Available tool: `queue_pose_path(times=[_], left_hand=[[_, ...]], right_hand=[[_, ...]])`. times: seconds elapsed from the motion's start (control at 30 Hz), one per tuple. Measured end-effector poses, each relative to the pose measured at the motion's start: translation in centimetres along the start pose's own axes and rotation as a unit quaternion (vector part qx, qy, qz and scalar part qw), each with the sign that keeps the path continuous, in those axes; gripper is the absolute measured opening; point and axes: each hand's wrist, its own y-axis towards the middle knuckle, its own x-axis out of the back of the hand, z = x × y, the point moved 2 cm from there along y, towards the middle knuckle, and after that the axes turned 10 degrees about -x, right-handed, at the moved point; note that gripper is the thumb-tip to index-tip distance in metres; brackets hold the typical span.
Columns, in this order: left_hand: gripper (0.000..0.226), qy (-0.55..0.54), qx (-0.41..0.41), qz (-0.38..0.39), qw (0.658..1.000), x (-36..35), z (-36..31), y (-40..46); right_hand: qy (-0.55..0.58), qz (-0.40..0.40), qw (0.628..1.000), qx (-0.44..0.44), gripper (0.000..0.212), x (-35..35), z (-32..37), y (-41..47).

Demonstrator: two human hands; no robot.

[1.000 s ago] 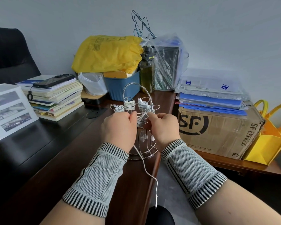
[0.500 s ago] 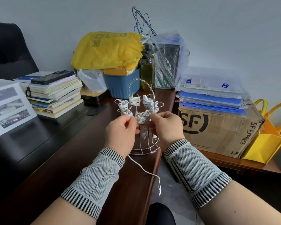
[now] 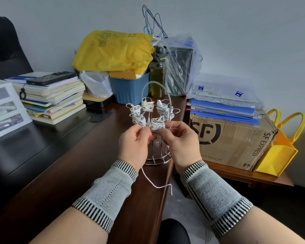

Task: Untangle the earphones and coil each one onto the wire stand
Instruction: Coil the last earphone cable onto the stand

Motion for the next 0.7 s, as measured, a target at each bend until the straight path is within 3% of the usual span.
queue_pose_path(times=[0.4, 0.7], left_hand=[[0.043, 0.039, -0.077, -0.004, 0.996, -0.9, 0.2, -0.5], [0.027, 0.129, -0.131, -0.007, 0.983, -0.9, -0.2, -1.2]], right_hand=[[-0.005, -0.083, 0.996, 0.033, 0.016, -0.2, 0.2, -0.4], [-0.065, -0.106, 0.991, 0.041, 0.009, -0.4, -0.5, 0.2]])
